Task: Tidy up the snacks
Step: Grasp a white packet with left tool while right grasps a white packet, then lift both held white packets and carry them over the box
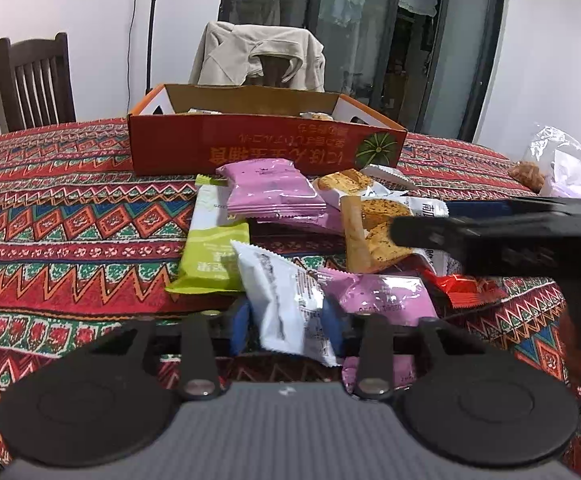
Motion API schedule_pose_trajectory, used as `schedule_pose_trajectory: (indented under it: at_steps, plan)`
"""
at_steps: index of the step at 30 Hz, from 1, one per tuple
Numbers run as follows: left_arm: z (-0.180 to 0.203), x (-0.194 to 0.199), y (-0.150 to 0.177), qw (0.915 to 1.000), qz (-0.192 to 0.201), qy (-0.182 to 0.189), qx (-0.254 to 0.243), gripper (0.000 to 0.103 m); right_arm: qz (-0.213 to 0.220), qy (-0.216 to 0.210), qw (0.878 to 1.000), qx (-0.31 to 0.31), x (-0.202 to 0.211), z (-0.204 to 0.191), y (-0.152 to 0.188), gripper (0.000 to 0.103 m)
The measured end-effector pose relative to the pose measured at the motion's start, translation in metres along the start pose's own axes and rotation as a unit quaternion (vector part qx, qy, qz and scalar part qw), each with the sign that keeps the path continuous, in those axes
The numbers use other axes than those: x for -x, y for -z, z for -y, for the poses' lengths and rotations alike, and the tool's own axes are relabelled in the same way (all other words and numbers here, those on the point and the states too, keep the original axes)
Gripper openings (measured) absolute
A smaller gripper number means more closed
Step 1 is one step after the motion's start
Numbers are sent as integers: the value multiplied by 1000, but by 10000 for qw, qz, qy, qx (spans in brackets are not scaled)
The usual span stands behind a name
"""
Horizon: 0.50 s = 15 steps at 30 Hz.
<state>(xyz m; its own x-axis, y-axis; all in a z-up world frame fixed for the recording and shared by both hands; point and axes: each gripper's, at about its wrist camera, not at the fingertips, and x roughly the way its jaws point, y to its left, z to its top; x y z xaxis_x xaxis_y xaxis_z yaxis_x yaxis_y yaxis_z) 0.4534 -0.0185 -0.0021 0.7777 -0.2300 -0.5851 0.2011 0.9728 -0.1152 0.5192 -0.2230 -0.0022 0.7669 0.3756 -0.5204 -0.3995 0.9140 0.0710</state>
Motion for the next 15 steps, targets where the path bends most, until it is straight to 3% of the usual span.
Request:
schedule_pose_trajectory:
  at_steps: [3, 4, 5, 8, 15]
  plan:
    - [-3, 4, 0, 9998, 105, 120, 74, 22, -37, -243, 9996, -128, -14, 0, -1, 52]
    - [-3, 5, -1, 9998, 128, 145, 86, 20, -33, -299, 9994, -142, -15, -1, 0, 36]
    - [-3, 6, 0, 9997, 142, 183, 77, 19, -36, -336, 9993, -137, -16, -3, 1, 27]
    - [2, 12, 0, 9996, 183, 200, -31, 16, 51, -405, 9991, -136, -11, -8, 3, 19]
    - [7, 54, -3, 9985, 527, 126, -117, 12, 398, -353, 9986, -17, 25, -19, 0, 13]
